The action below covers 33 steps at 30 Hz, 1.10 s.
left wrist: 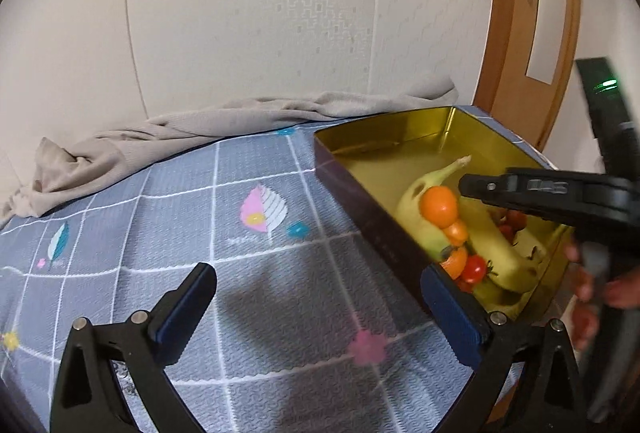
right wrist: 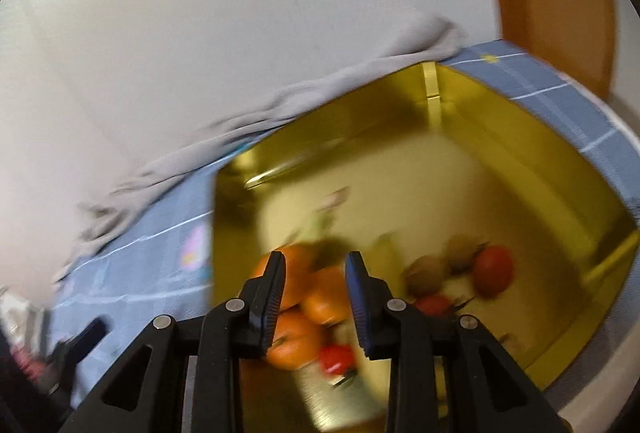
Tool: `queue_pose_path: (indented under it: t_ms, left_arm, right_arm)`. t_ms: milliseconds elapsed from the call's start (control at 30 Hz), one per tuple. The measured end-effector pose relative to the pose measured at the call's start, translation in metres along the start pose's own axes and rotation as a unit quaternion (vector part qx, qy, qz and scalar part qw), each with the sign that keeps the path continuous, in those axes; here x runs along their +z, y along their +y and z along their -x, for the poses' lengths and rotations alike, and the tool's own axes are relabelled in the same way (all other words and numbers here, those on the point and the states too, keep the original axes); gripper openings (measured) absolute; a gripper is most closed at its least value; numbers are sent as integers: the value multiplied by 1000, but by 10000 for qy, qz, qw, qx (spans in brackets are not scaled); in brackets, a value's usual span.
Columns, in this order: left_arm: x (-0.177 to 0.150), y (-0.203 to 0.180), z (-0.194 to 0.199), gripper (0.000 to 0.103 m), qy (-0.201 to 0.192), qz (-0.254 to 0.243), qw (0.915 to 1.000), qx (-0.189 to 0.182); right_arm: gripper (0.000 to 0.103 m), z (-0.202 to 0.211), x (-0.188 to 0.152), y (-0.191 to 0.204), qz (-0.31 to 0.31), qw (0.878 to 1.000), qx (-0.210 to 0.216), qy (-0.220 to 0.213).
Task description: Organize fruits
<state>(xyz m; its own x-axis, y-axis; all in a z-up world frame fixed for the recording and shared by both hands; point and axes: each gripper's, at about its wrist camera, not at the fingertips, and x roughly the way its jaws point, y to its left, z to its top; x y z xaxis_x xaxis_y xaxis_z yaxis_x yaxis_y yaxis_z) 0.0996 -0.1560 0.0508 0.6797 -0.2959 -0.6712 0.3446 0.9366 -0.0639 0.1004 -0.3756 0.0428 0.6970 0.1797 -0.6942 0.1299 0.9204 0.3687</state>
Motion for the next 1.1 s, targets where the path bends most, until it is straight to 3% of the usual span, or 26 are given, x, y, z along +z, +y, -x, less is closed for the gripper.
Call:
queue_pose_path:
  t_ms: [100,167,233,300,467,600,800,1100]
  left_arm:
    - [-6,2,0,103,48,39,9998,165]
    - [-8,1,1,103,70,42,9997,216]
    - [-10,1,2,103,69,42,9996,260]
    - [-11,-2,5,103,11,23,9995,318]
    - [-8,-15,8,103,39,-168,9967,793]
    - [-11,-27,12,103,-1,-481,9918,1185]
    - [-16,-26,23,103,49,-407,9921,1186]
    - [-25,-14,35,103,68,-250,9927,1175]
  right_arm:
    - [31,-8,-7,9,217,9993,150,268]
    - [34,-21,-6,9,286,9986,-194,403]
    - [33,-24,-1,6,236,9985,-353,348]
    - [29,-30,6,0,213,9962,-816,230]
    - [31,-25,13,-14,-342,9973,-620,174]
    - [32,4,1,-6,-245,9982,-538,-84]
    - [37,52,-28,15,227,9899,-1046,-930]
    - [39,76,-78,31,226,9829,-1381,-1198]
